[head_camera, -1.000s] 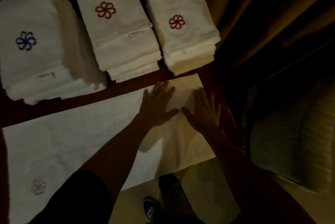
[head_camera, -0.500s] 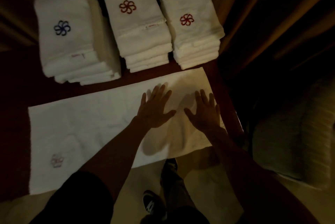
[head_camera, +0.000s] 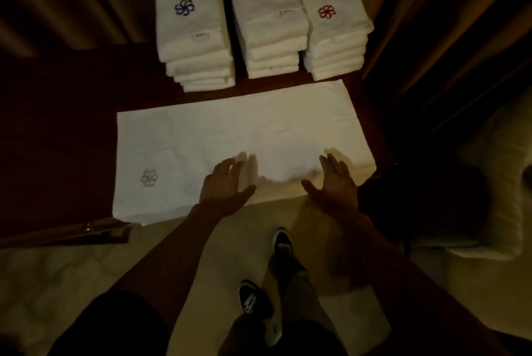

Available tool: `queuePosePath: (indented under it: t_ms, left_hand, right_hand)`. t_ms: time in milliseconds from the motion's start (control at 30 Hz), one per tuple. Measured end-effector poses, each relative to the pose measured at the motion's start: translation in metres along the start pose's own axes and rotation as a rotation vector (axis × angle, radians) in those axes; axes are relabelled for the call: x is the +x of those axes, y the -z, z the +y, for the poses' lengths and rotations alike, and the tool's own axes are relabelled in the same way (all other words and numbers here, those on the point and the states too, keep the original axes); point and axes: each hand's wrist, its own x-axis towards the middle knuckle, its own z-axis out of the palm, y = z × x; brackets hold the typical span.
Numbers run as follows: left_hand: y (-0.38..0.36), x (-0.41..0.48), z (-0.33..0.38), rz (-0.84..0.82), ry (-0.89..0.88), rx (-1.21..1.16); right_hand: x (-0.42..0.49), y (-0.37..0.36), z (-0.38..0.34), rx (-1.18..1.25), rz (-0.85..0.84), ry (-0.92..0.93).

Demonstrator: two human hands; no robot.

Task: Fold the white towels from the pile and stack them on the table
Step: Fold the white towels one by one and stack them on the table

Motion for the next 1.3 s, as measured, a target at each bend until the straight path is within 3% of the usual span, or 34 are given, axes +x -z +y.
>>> queuePosePath:
  t_ms: [200, 433, 567, 667, 767, 1033, 1300]
  left_hand:
    - [-0.012, -0.06, -0.022, 0.073, 0.094, -0.12]
    - [-0.048, -0.098, -0.045, 0.225, 0.403, -0.486]
    - [-0.076, -0.098, -0.042, 0.312, 0.58, -0.692]
    - [-0.106, -0.089, -0.047, 0.303, 0.619, -0.837]
    - [-0.139, -0.078, -0.06, 0.198, 0.696, -1.207]
    - [-0.186, -0.05, -0.087, 0.367, 0.707, -1.635]
    - [-0.197, -0.043, -0.096, 0.493, 0.623, -1.873]
  right_hand:
    - [-0.039, -0.016, 0.008, 0.105, 0.067, -0.043]
    - [-0.056, -0.041, 0.05, 0.223, 0.143, -0.138]
    - [-0.047, -0.061, 0.076, 0.437, 0.203, -0.274]
    - [-0.033, -0.082, 0.094, 0.546, 0.228, -0.32]
    - [-0.008, -0.109, 0.111, 0.765, 0.229, -0.365]
    - [0.04, -0.16, 0.135, 0.92, 0.305, -0.358]
    - [0.054, -0.186, 0.133, 1.483, 0.214, -0.351]
